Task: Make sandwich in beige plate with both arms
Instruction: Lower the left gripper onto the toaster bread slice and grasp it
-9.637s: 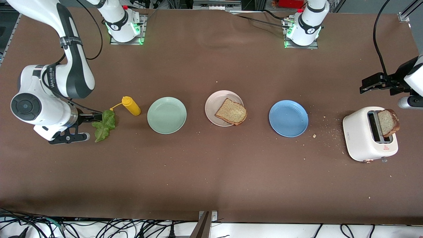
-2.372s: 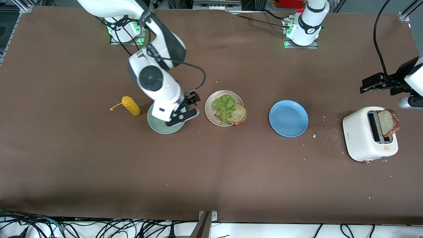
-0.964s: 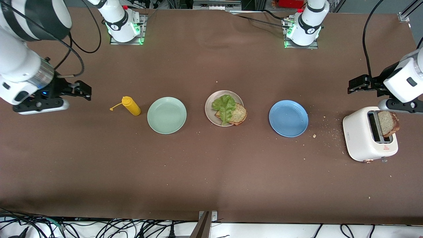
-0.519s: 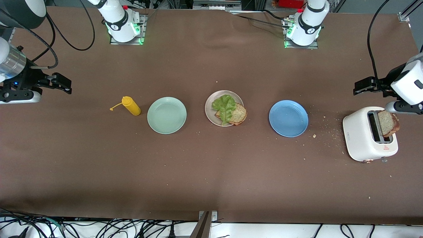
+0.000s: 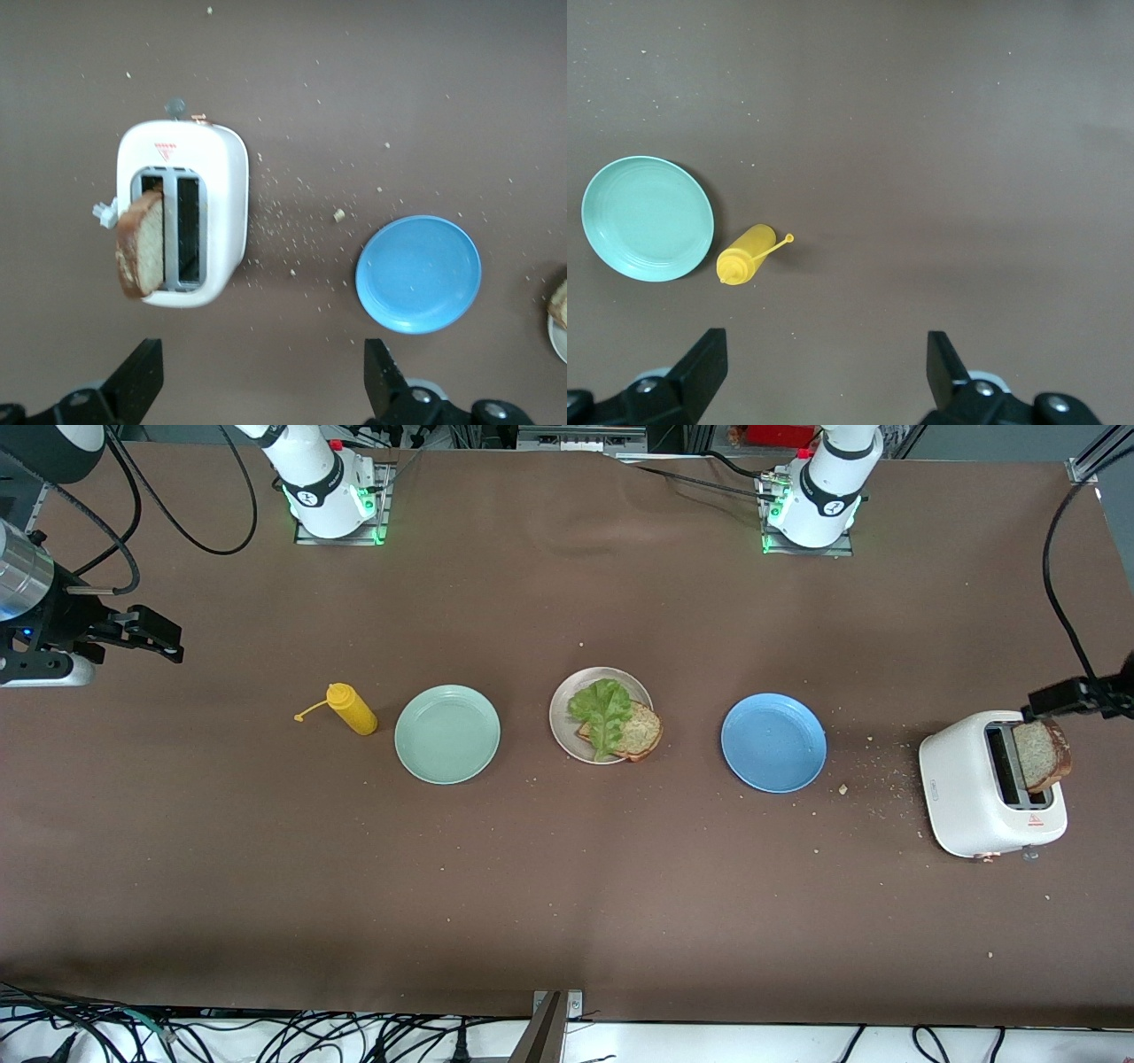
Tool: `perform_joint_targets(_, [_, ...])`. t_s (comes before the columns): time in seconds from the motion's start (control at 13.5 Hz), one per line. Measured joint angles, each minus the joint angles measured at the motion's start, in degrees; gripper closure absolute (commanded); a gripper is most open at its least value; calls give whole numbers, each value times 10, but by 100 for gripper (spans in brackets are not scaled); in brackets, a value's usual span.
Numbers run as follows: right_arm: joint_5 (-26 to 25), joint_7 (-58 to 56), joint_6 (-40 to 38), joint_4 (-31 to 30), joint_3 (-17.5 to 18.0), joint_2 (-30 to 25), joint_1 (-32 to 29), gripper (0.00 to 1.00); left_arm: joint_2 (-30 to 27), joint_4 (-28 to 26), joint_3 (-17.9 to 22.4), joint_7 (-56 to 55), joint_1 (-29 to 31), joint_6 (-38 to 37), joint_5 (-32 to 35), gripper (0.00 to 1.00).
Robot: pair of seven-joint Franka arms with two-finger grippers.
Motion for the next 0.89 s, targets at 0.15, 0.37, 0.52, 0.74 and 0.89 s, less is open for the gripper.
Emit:
perform_joint_targets(0.15, [1,0,0,0,-1,3,1,0,28,-3,1,24,18,35,0,0])
perform_joint_targets(0.37, [2,0,1,0,0,5,3,0,64,-8,1,77,49,77,6,0])
perform_joint_targets(0.52, [3,0,3,0,0,7,3,0,71,-34,1,98,65,113,40,0])
perform_joint_targets(0.74, [3,0,4,0,1,11,8,0,68,-116,0,114,95,196,54,0])
perform_joint_targets(0.89, [3,0,6,0,1,15,9,0,62,-154,-1,118,109,222,58,0])
